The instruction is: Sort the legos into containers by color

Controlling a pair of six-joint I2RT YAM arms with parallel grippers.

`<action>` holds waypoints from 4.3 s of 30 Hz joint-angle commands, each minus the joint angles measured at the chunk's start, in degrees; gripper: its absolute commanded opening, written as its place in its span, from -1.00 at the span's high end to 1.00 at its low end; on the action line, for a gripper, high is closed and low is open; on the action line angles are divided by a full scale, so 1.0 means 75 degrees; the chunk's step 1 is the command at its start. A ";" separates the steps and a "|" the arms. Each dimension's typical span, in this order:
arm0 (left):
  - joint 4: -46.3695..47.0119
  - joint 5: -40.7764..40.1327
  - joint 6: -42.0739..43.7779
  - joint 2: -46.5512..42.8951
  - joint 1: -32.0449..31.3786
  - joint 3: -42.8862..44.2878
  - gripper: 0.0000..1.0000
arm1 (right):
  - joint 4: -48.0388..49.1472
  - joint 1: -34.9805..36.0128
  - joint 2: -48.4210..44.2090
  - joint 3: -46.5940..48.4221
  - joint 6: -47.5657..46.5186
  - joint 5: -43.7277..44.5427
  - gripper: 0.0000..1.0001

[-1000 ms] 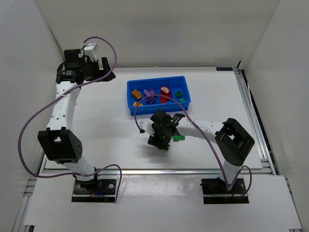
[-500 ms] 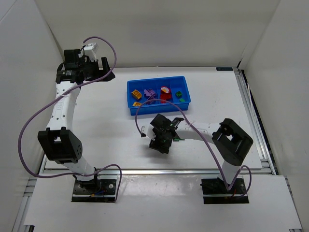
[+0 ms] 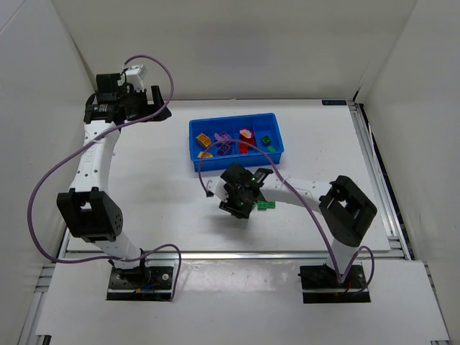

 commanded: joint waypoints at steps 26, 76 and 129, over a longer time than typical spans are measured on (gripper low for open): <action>0.0052 0.0968 0.0175 0.0783 -0.0907 0.0526 -0.99 | -0.1025 -0.5051 0.3149 0.6817 0.0928 -0.1809 0.76; 0.1880 -0.2910 -0.2309 0.2376 -0.6697 -0.2335 -0.74 | -0.1892 -0.8403 -0.3060 0.1287 0.1315 -0.2208 -0.59; 0.1107 -0.1692 -0.0926 0.4461 -0.5210 0.3675 0.69 | -0.1646 -0.8110 -0.2708 0.1158 0.1503 -0.2888 -0.50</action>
